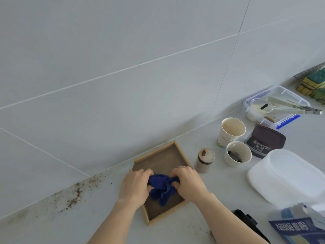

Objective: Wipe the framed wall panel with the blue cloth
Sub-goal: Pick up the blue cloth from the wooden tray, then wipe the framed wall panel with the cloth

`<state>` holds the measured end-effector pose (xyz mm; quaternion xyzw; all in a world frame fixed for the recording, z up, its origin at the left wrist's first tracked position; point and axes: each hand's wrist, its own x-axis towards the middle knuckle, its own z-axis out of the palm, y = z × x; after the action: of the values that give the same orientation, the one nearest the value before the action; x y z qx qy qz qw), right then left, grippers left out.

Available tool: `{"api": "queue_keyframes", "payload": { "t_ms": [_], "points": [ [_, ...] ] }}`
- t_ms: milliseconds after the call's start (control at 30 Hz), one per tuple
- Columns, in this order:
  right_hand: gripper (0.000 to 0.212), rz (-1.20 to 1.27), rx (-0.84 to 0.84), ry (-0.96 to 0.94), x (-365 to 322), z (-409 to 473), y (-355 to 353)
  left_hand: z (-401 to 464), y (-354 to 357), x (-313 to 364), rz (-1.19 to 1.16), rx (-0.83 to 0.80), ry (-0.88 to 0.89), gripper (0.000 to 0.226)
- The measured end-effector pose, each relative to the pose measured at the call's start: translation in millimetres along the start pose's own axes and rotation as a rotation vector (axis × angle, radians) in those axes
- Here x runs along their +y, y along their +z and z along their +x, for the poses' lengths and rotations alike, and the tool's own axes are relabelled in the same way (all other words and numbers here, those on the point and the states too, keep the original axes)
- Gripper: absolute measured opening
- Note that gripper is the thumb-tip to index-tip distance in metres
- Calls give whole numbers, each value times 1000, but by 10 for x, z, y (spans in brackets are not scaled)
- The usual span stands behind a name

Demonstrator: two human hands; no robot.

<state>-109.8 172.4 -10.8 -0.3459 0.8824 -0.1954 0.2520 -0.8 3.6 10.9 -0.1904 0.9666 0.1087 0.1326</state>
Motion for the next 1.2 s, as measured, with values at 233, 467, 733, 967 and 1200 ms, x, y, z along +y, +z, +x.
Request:
{"api": "queue_keyframes", "payload": {
  "t_ms": [233, 467, 733, 967, 1200],
  "points": [
    [21, 38, 160, -45, -474, -138, -370, -263, -549, -276, -8, 106, -25, 27],
    [23, 94, 291, -98, -1308, -402, -679, -834, -1198, -674, -87, 216, -47, 21],
    [23, 282, 362, -171, -2481, -689, -887, -1741, -1962, -1279, -316, 370, -8, 29],
    [21, 664, 297, -271, -3501, -976, -1049, -2355, -2447, -1681, -419, 504, 99, 65],
    [39, 981, 48, -448, -4212, -1313, -1103, -2630, -2766, -1796, -657, 794, 101, 35]
  ]
}}
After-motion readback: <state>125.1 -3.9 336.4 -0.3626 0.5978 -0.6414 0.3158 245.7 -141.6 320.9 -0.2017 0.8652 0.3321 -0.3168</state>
